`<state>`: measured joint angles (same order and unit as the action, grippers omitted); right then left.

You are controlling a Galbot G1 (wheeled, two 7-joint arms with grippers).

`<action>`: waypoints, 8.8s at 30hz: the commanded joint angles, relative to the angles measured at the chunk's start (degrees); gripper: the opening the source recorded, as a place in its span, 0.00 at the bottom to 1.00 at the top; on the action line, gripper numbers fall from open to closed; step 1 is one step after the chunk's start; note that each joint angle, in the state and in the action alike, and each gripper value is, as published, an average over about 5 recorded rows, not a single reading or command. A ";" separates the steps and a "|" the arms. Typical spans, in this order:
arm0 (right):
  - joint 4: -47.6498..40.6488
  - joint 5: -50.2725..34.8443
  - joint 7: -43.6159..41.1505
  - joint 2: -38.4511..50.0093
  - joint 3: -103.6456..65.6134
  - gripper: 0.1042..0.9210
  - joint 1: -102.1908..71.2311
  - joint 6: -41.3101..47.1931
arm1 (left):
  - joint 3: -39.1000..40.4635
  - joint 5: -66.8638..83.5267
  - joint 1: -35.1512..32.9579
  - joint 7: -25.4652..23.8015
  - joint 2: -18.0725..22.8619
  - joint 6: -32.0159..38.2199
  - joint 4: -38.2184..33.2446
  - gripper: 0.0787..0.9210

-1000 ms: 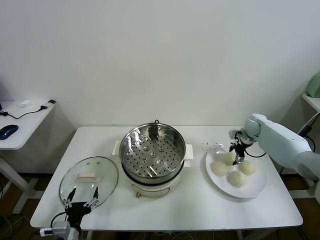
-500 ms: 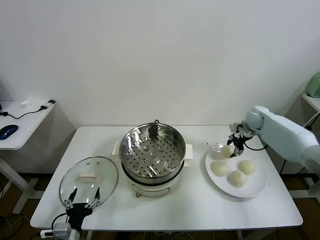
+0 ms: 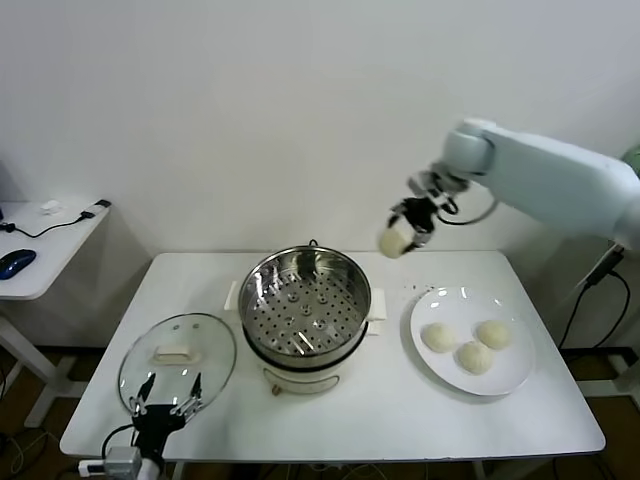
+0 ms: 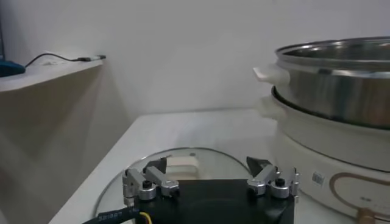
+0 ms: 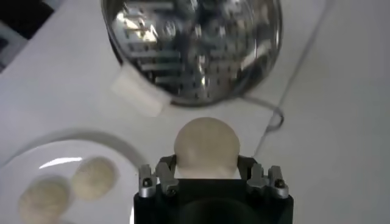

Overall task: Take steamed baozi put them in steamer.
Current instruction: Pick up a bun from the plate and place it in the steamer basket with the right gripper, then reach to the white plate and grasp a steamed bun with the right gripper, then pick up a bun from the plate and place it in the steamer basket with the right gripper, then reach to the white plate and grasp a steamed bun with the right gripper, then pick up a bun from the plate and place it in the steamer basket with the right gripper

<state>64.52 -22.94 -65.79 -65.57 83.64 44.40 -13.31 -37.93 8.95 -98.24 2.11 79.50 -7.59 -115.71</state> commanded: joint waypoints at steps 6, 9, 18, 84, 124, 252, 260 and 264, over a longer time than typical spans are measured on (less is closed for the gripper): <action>-3.58 17.10 1.60 -16.67 0.81 0.68 -5.65 -18.49 | 0.04 -0.24 -0.89 0.13 -0.01 0.18 -1.39 0.88; -8.72 23.20 2.47 -18.42 -1.55 0.68 -10.27 -20.47 | 0.24 -0.48 -1.09 0.17 0.01 0.30 -1.41 0.88; -18.88 32.64 4.96 -20.80 -6.10 0.68 -17.50 -21.83 | 0.59 -1.00 -1.29 0.34 0.38 0.63 -1.57 0.88; 1.06 -3.49 17.31 20.35 3.97 0.88 -24.02 29.85 | -0.15 -0.38 0.75 0.35 0.84 -0.29 0.16 0.88; 6.47 -28.59 11.01 8.39 20.56 0.64 16.92 29.33 | 0.54 0.05 0.53 0.25 0.63 -1.11 -0.78 0.88; 11.08 3.59 16.94 30.21 2.08 0.69 -20.90 31.01 | 0.81 -0.71 0.19 0.03 2.82 -3.24 -4.18 0.88; 13.78 -6.05 10.74 23.03 17.72 0.67 8.90 25.49 | 0.84 -0.77 -0.71 0.05 2.47 -3.08 -5.09 0.88; 12.99 -11.44 8.47 13.54 19.19 0.68 19.77 21.63 | 0.81 -0.33 -1.22 0.15 1.48 -2.68 -5.41 0.88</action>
<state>76.62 -25.12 -52.59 -40.13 94.14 39.07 14.08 -37.15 8.58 -99.38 2.26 81.35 -10.19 -121.07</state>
